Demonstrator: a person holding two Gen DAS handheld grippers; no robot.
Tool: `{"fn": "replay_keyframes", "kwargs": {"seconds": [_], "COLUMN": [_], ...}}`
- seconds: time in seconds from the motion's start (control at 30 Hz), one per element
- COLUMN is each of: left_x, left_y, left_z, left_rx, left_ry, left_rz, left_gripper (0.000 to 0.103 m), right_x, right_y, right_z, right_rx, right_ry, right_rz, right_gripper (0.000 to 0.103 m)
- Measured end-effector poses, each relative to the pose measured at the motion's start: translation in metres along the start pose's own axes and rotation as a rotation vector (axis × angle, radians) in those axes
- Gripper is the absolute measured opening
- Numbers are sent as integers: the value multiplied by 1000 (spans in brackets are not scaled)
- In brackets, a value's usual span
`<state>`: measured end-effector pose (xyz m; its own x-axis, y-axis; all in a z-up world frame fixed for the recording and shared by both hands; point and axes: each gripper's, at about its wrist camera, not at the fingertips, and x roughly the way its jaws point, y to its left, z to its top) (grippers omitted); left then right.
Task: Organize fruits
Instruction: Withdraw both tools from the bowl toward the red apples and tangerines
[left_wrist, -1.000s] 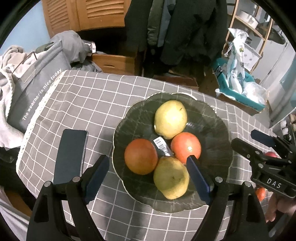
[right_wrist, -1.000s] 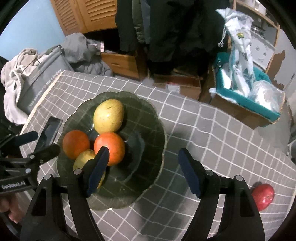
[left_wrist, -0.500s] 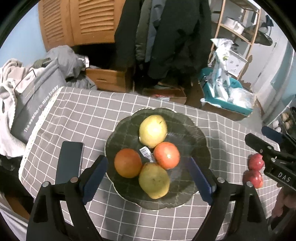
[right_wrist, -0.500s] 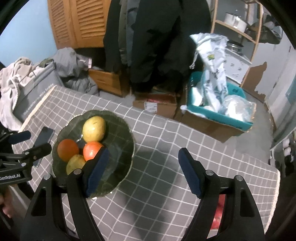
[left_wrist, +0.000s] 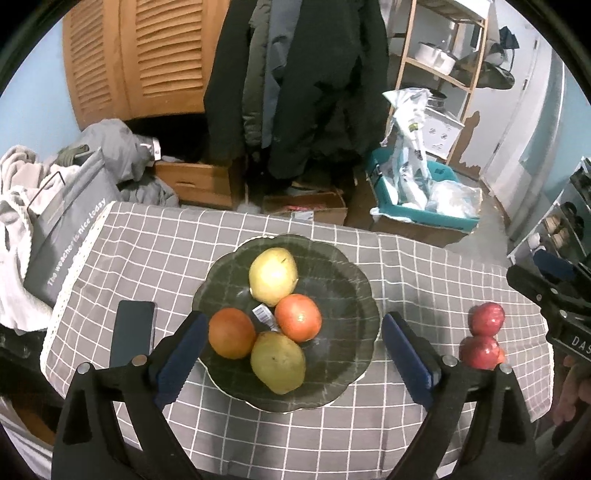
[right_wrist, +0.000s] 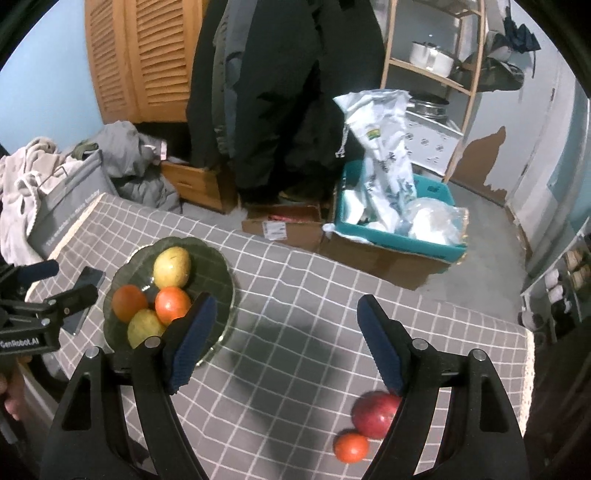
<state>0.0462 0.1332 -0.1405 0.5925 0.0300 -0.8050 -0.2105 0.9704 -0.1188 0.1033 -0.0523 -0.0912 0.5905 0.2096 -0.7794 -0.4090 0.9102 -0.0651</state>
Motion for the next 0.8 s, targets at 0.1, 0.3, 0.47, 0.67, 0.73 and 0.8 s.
{"fn": "replay_keyframes", "kwargs": {"seconds": [0.1,0.3,0.47,0.67,0.73,0.8], "left_x": [-6,-16,-21,-24,-26,-28], "left_y": [-6,-19,-31,-51,-57,-64], "left_z": [1,2,1,1,0,0], "left_rx": [9,24,40,74,85,96], "left_ry": [-14,-30,-34,-37,-40,-44], "left_rz": [-4,-24,-41,-59,-64,-70], "left_gripper": [100,100,100,100,101,101], "right_x": [-11,-30,-44,-58,-62,-67], "right_y": [-7,-22,-39,-59,-67,-74], "right_z": [-4,-12,-19,-28,-32,-36], "right_rx": [0,18,43,72,84,97], "right_ry": [-13,-36,-51,-66,-70,-75], "right_rz": [-8,-17,-27,-42,-50,-59], "right_gripper": [79,79,79,79,79,79]}}
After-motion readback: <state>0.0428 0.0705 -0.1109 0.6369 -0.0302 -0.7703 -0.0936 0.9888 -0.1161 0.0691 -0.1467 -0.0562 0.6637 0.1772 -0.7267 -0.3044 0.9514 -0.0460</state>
